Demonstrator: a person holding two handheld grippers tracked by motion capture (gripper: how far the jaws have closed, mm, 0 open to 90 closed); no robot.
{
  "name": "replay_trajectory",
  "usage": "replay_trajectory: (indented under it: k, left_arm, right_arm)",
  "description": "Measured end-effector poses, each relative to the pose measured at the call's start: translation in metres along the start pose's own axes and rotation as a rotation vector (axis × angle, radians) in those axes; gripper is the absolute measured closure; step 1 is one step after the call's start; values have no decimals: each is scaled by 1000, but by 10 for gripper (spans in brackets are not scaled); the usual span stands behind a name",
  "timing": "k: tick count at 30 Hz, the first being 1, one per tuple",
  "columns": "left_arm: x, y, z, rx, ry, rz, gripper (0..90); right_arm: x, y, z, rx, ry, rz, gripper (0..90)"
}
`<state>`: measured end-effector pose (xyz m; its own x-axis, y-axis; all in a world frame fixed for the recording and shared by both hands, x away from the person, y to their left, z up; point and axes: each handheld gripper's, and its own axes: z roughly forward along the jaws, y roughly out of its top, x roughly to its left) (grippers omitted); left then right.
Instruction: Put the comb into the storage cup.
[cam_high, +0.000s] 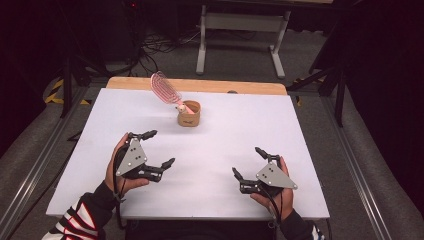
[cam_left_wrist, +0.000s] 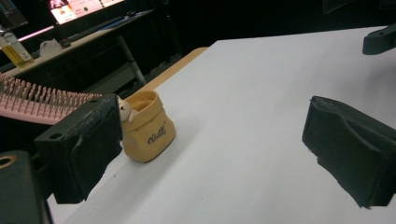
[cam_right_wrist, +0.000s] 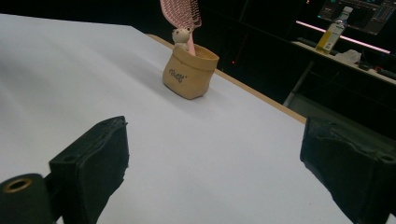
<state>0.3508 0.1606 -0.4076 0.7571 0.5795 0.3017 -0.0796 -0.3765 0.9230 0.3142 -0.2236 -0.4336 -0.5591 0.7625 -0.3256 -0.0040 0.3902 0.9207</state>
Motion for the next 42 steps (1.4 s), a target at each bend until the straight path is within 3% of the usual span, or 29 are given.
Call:
replay_trajectory:
  k: [15, 21, 31, 34, 42]
  left_arm:
    - [-3, -12, -15, -9, 9, -2, 51]
    - [-3, -19, -22, 12, 19, 10, 43]
    - [-1, -36, -32, 47, 36, -22, 43]
    - [1, -39, -33, 59, 42, -10, 41]
    - [4, -52, -39, 84, 52, -55, 42]
  right_arm:
    - [-1, 0, 0, -7, 0, 7, 85]
    - [-1, 0, -1, -10, 0, 5, 85]
    - [-1, 0, -1, -7, 3, 9, 75]
    - [-1, 0, -1, -7, 1, 8, 75]
    - [-1, -1, 0, -6, 6, 10, 70]
